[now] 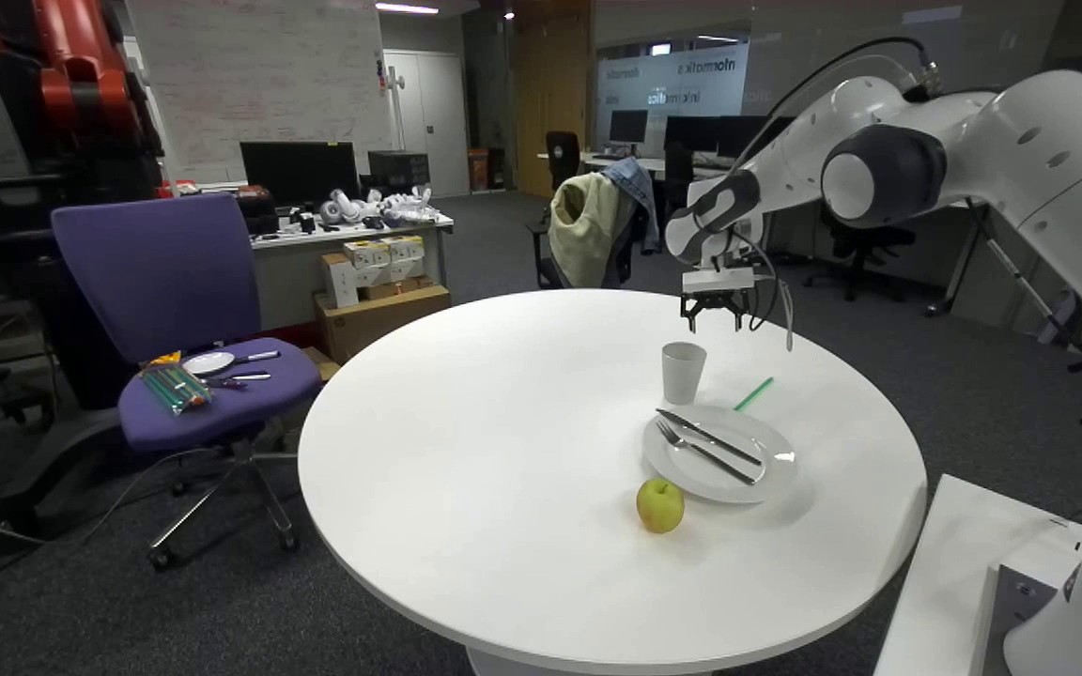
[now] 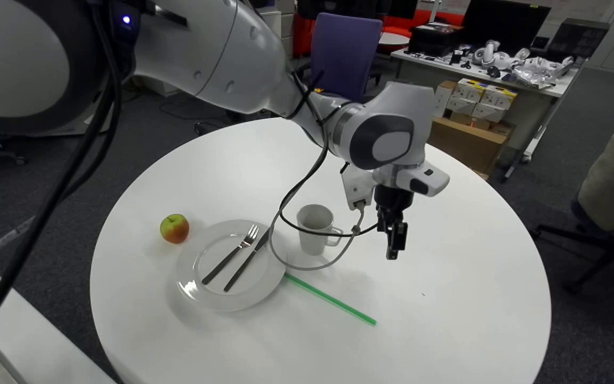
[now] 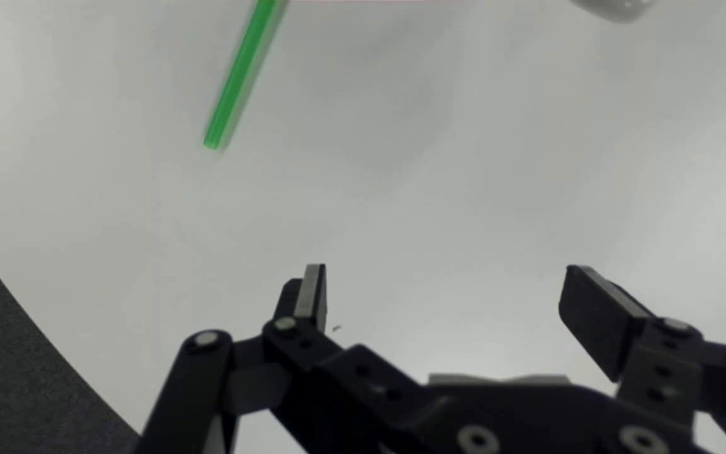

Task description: Remove the green straw from the white mug and put it on the table

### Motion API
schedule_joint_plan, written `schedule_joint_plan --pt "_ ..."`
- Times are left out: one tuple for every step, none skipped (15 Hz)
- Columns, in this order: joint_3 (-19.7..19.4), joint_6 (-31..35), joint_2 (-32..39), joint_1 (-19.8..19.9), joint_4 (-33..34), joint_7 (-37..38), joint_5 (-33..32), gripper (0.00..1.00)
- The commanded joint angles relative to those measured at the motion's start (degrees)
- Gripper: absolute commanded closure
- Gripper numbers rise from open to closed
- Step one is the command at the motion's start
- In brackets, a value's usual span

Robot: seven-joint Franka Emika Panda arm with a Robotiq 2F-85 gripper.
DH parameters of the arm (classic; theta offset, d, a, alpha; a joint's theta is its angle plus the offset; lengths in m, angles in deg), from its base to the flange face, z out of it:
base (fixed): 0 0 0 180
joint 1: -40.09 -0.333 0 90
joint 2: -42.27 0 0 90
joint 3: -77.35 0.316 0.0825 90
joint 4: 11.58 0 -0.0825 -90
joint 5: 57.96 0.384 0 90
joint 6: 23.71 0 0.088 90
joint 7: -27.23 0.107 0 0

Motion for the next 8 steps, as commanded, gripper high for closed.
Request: schedule_joint_plan --pt "-1.62 -1.28 -7.12 -1.20 -4.59 2.70 -0.18 0.00" --pt "-0.79 -1.36 -8.93 -0.54 -5.81 0.45 0.43 0.00" --pt "-0.07 -1.66 -10.79 -0.10 -7.14 -0.86 1.18 0.00" --pt "0.51 -0.74 -13.35 0.06 -9.60 -2.08 1.83 0.00" --pt "1.44 -0.77 -15.84 0.54 -11.78 -3.72 3.16 0.00" --pt "2.56 -1.12 -18.65 1.15 -14.17 -5.97 5.19 0.00" --pt "0.55 -0.73 -10.23 0.44 -5.64 -1.84 2.49 0.00" --pt "1.03 -0.70 -12.30 0.53 -7.52 -3.06 3.47 0.00"
